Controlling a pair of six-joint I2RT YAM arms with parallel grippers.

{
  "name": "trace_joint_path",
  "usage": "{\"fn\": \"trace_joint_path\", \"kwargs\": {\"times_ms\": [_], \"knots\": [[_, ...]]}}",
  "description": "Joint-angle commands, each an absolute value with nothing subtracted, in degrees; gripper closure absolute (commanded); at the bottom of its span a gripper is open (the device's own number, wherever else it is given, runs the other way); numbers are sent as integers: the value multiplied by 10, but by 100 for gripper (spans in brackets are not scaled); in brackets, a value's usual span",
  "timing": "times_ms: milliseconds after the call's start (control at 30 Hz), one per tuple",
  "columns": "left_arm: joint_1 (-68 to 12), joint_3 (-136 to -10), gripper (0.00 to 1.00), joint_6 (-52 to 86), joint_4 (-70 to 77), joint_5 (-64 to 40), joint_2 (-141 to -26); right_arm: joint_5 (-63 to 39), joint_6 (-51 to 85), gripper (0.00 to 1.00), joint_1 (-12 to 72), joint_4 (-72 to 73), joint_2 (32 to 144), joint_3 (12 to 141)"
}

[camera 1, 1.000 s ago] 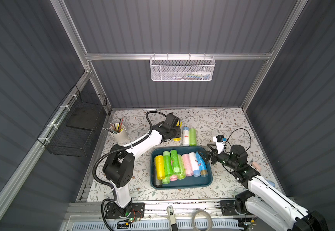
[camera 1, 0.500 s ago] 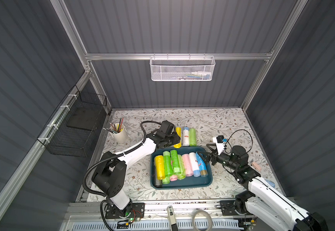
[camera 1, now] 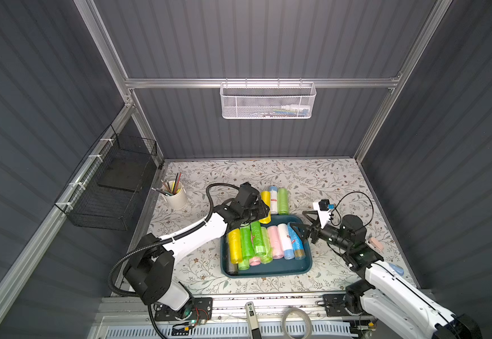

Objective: Put the roll of trash bags into the storage box
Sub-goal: Pick up the roll of trash bags from the center of the board.

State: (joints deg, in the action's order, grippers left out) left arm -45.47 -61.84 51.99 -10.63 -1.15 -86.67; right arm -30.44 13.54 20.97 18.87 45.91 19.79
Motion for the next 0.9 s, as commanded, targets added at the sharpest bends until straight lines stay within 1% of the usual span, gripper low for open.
{"fn": "trace_joint_path", "kwargs": {"times_ms": [0, 333, 633, 867], "knots": [[-470, -609, 61, 538, -93, 15, -842, -318, 141, 1, 207, 205, 451, 191], [-515, -550, 61, 592, -51, 38, -808, -319, 143, 1, 207, 207, 449, 189], [-572, -487, 61, 639, -17, 101, -770, -317, 140, 1, 207, 208, 452, 189], [-601, -456, 61, 668, 12, 121, -771, -318, 141, 1, 207, 210, 453, 188]]}}
